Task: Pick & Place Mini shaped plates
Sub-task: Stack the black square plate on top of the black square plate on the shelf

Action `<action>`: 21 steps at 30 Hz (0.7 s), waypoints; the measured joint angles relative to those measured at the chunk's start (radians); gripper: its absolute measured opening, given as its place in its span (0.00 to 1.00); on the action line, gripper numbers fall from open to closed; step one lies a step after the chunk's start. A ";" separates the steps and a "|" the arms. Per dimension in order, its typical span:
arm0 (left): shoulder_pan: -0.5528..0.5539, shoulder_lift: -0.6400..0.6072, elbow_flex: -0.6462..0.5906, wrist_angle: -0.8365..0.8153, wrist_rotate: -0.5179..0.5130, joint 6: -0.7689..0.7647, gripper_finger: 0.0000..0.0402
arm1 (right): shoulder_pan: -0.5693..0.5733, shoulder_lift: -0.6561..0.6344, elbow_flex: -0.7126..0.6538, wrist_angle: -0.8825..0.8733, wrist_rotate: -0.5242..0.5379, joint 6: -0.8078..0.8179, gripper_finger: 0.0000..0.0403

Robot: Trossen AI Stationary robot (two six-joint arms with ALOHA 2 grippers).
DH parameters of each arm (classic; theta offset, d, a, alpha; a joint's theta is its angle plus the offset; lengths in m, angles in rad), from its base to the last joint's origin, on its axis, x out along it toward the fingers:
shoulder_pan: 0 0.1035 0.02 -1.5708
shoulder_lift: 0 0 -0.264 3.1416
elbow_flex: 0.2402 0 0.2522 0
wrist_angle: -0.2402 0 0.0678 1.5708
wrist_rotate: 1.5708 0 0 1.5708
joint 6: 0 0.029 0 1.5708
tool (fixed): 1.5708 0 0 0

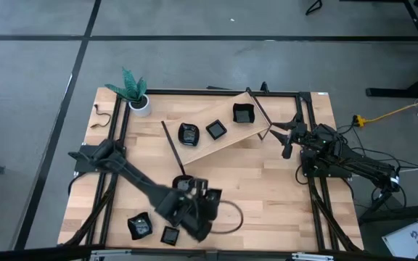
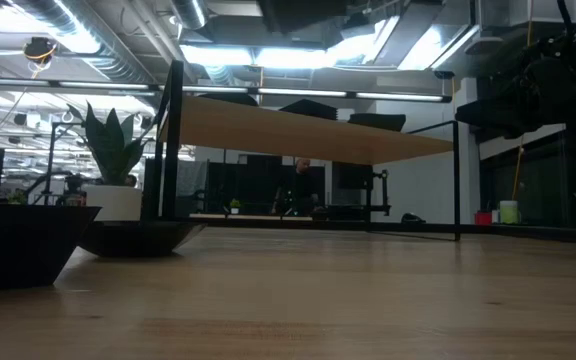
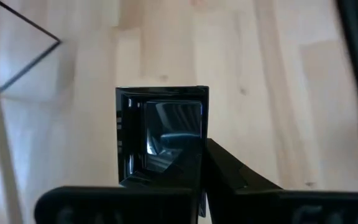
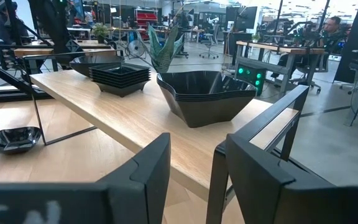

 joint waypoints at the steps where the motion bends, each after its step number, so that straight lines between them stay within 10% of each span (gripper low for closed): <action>1: 0.016 0.000 0.006 0.001 0.000 0.012 0.01 | 0.000 0.000 0.000 0.000 0.000 0.000 0.38; 21: 0.307 -0.016 0.085 -0.018 -0.100 0.214 0.01 | 0.000 0.000 0.000 0.000 0.000 0.000 0.38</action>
